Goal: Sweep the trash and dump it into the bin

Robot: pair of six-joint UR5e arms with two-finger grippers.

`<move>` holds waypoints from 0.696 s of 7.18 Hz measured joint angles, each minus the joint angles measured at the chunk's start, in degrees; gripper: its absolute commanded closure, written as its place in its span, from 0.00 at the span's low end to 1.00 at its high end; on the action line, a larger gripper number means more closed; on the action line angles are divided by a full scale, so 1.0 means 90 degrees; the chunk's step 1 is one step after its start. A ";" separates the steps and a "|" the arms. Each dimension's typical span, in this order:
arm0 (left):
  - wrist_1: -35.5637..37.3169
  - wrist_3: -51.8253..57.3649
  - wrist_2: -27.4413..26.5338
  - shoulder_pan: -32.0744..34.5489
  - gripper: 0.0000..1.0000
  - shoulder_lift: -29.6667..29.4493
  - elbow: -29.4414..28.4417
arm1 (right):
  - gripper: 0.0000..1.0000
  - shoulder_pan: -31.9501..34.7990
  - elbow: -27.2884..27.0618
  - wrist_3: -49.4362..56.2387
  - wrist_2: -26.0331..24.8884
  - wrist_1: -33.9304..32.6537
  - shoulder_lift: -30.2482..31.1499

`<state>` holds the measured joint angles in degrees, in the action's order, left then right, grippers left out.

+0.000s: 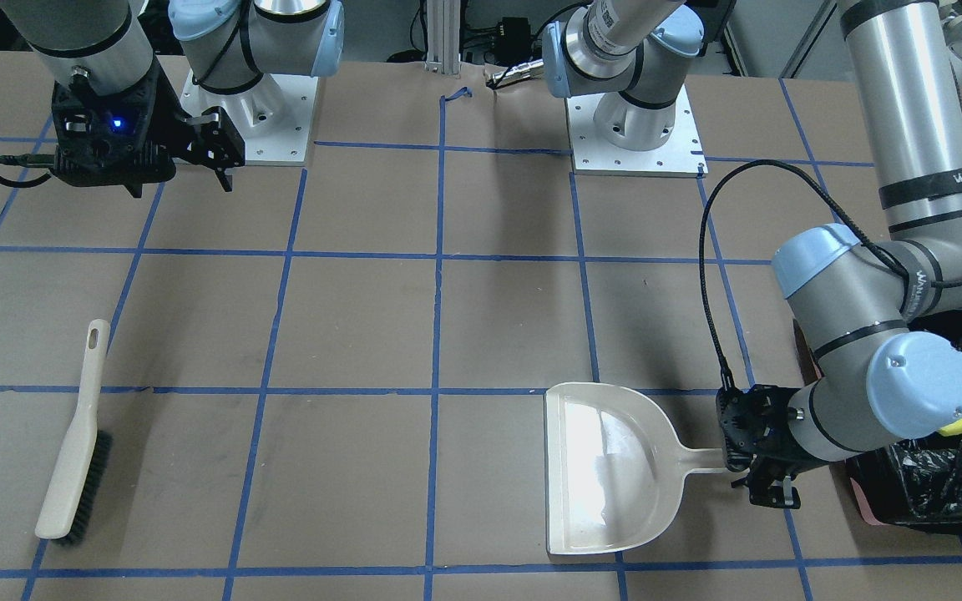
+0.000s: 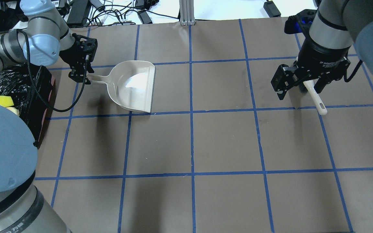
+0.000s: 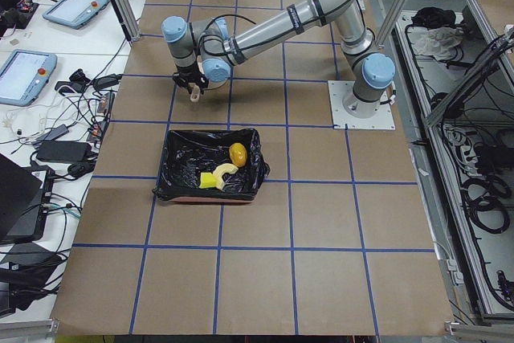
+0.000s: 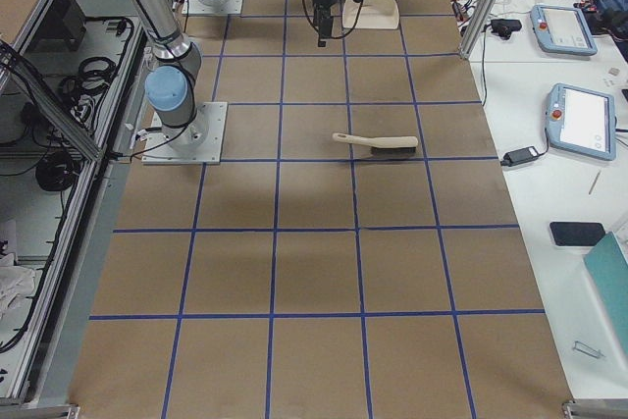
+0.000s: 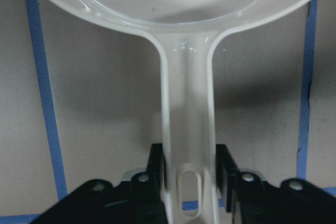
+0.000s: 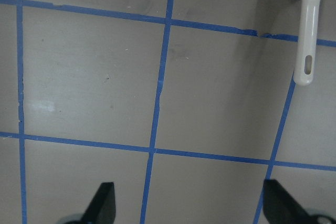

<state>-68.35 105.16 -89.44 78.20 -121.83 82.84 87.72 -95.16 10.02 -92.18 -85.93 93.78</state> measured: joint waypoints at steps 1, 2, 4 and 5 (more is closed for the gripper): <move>-0.0027 0.0001 0.0014 0.0076 0.38 0.0083 -0.0040 | 0.00 0.0000 0.0000 0.0002 0.0002 -0.0002 0.0000; -0.0153 -0.0007 0.0028 0.0123 0.39 0.0226 -0.0109 | 0.00 0.0000 0.0001 0.0006 0.0000 -0.0001 0.0000; -0.1100 -0.0422 0.0214 0.0175 0.39 0.0638 -0.0553 | 0.00 0.0000 -0.0001 0.0009 -0.0002 0.0005 0.0000; -0.1547 -0.0927 0.0322 0.0283 0.39 0.0837 -0.0790 | 0.00 0.0000 -0.0002 0.0010 0.0000 0.0006 -0.0002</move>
<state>-82.27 96.81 -86.54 80.75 -114.30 75.73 87.72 -95.18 10.11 -92.18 -85.87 93.76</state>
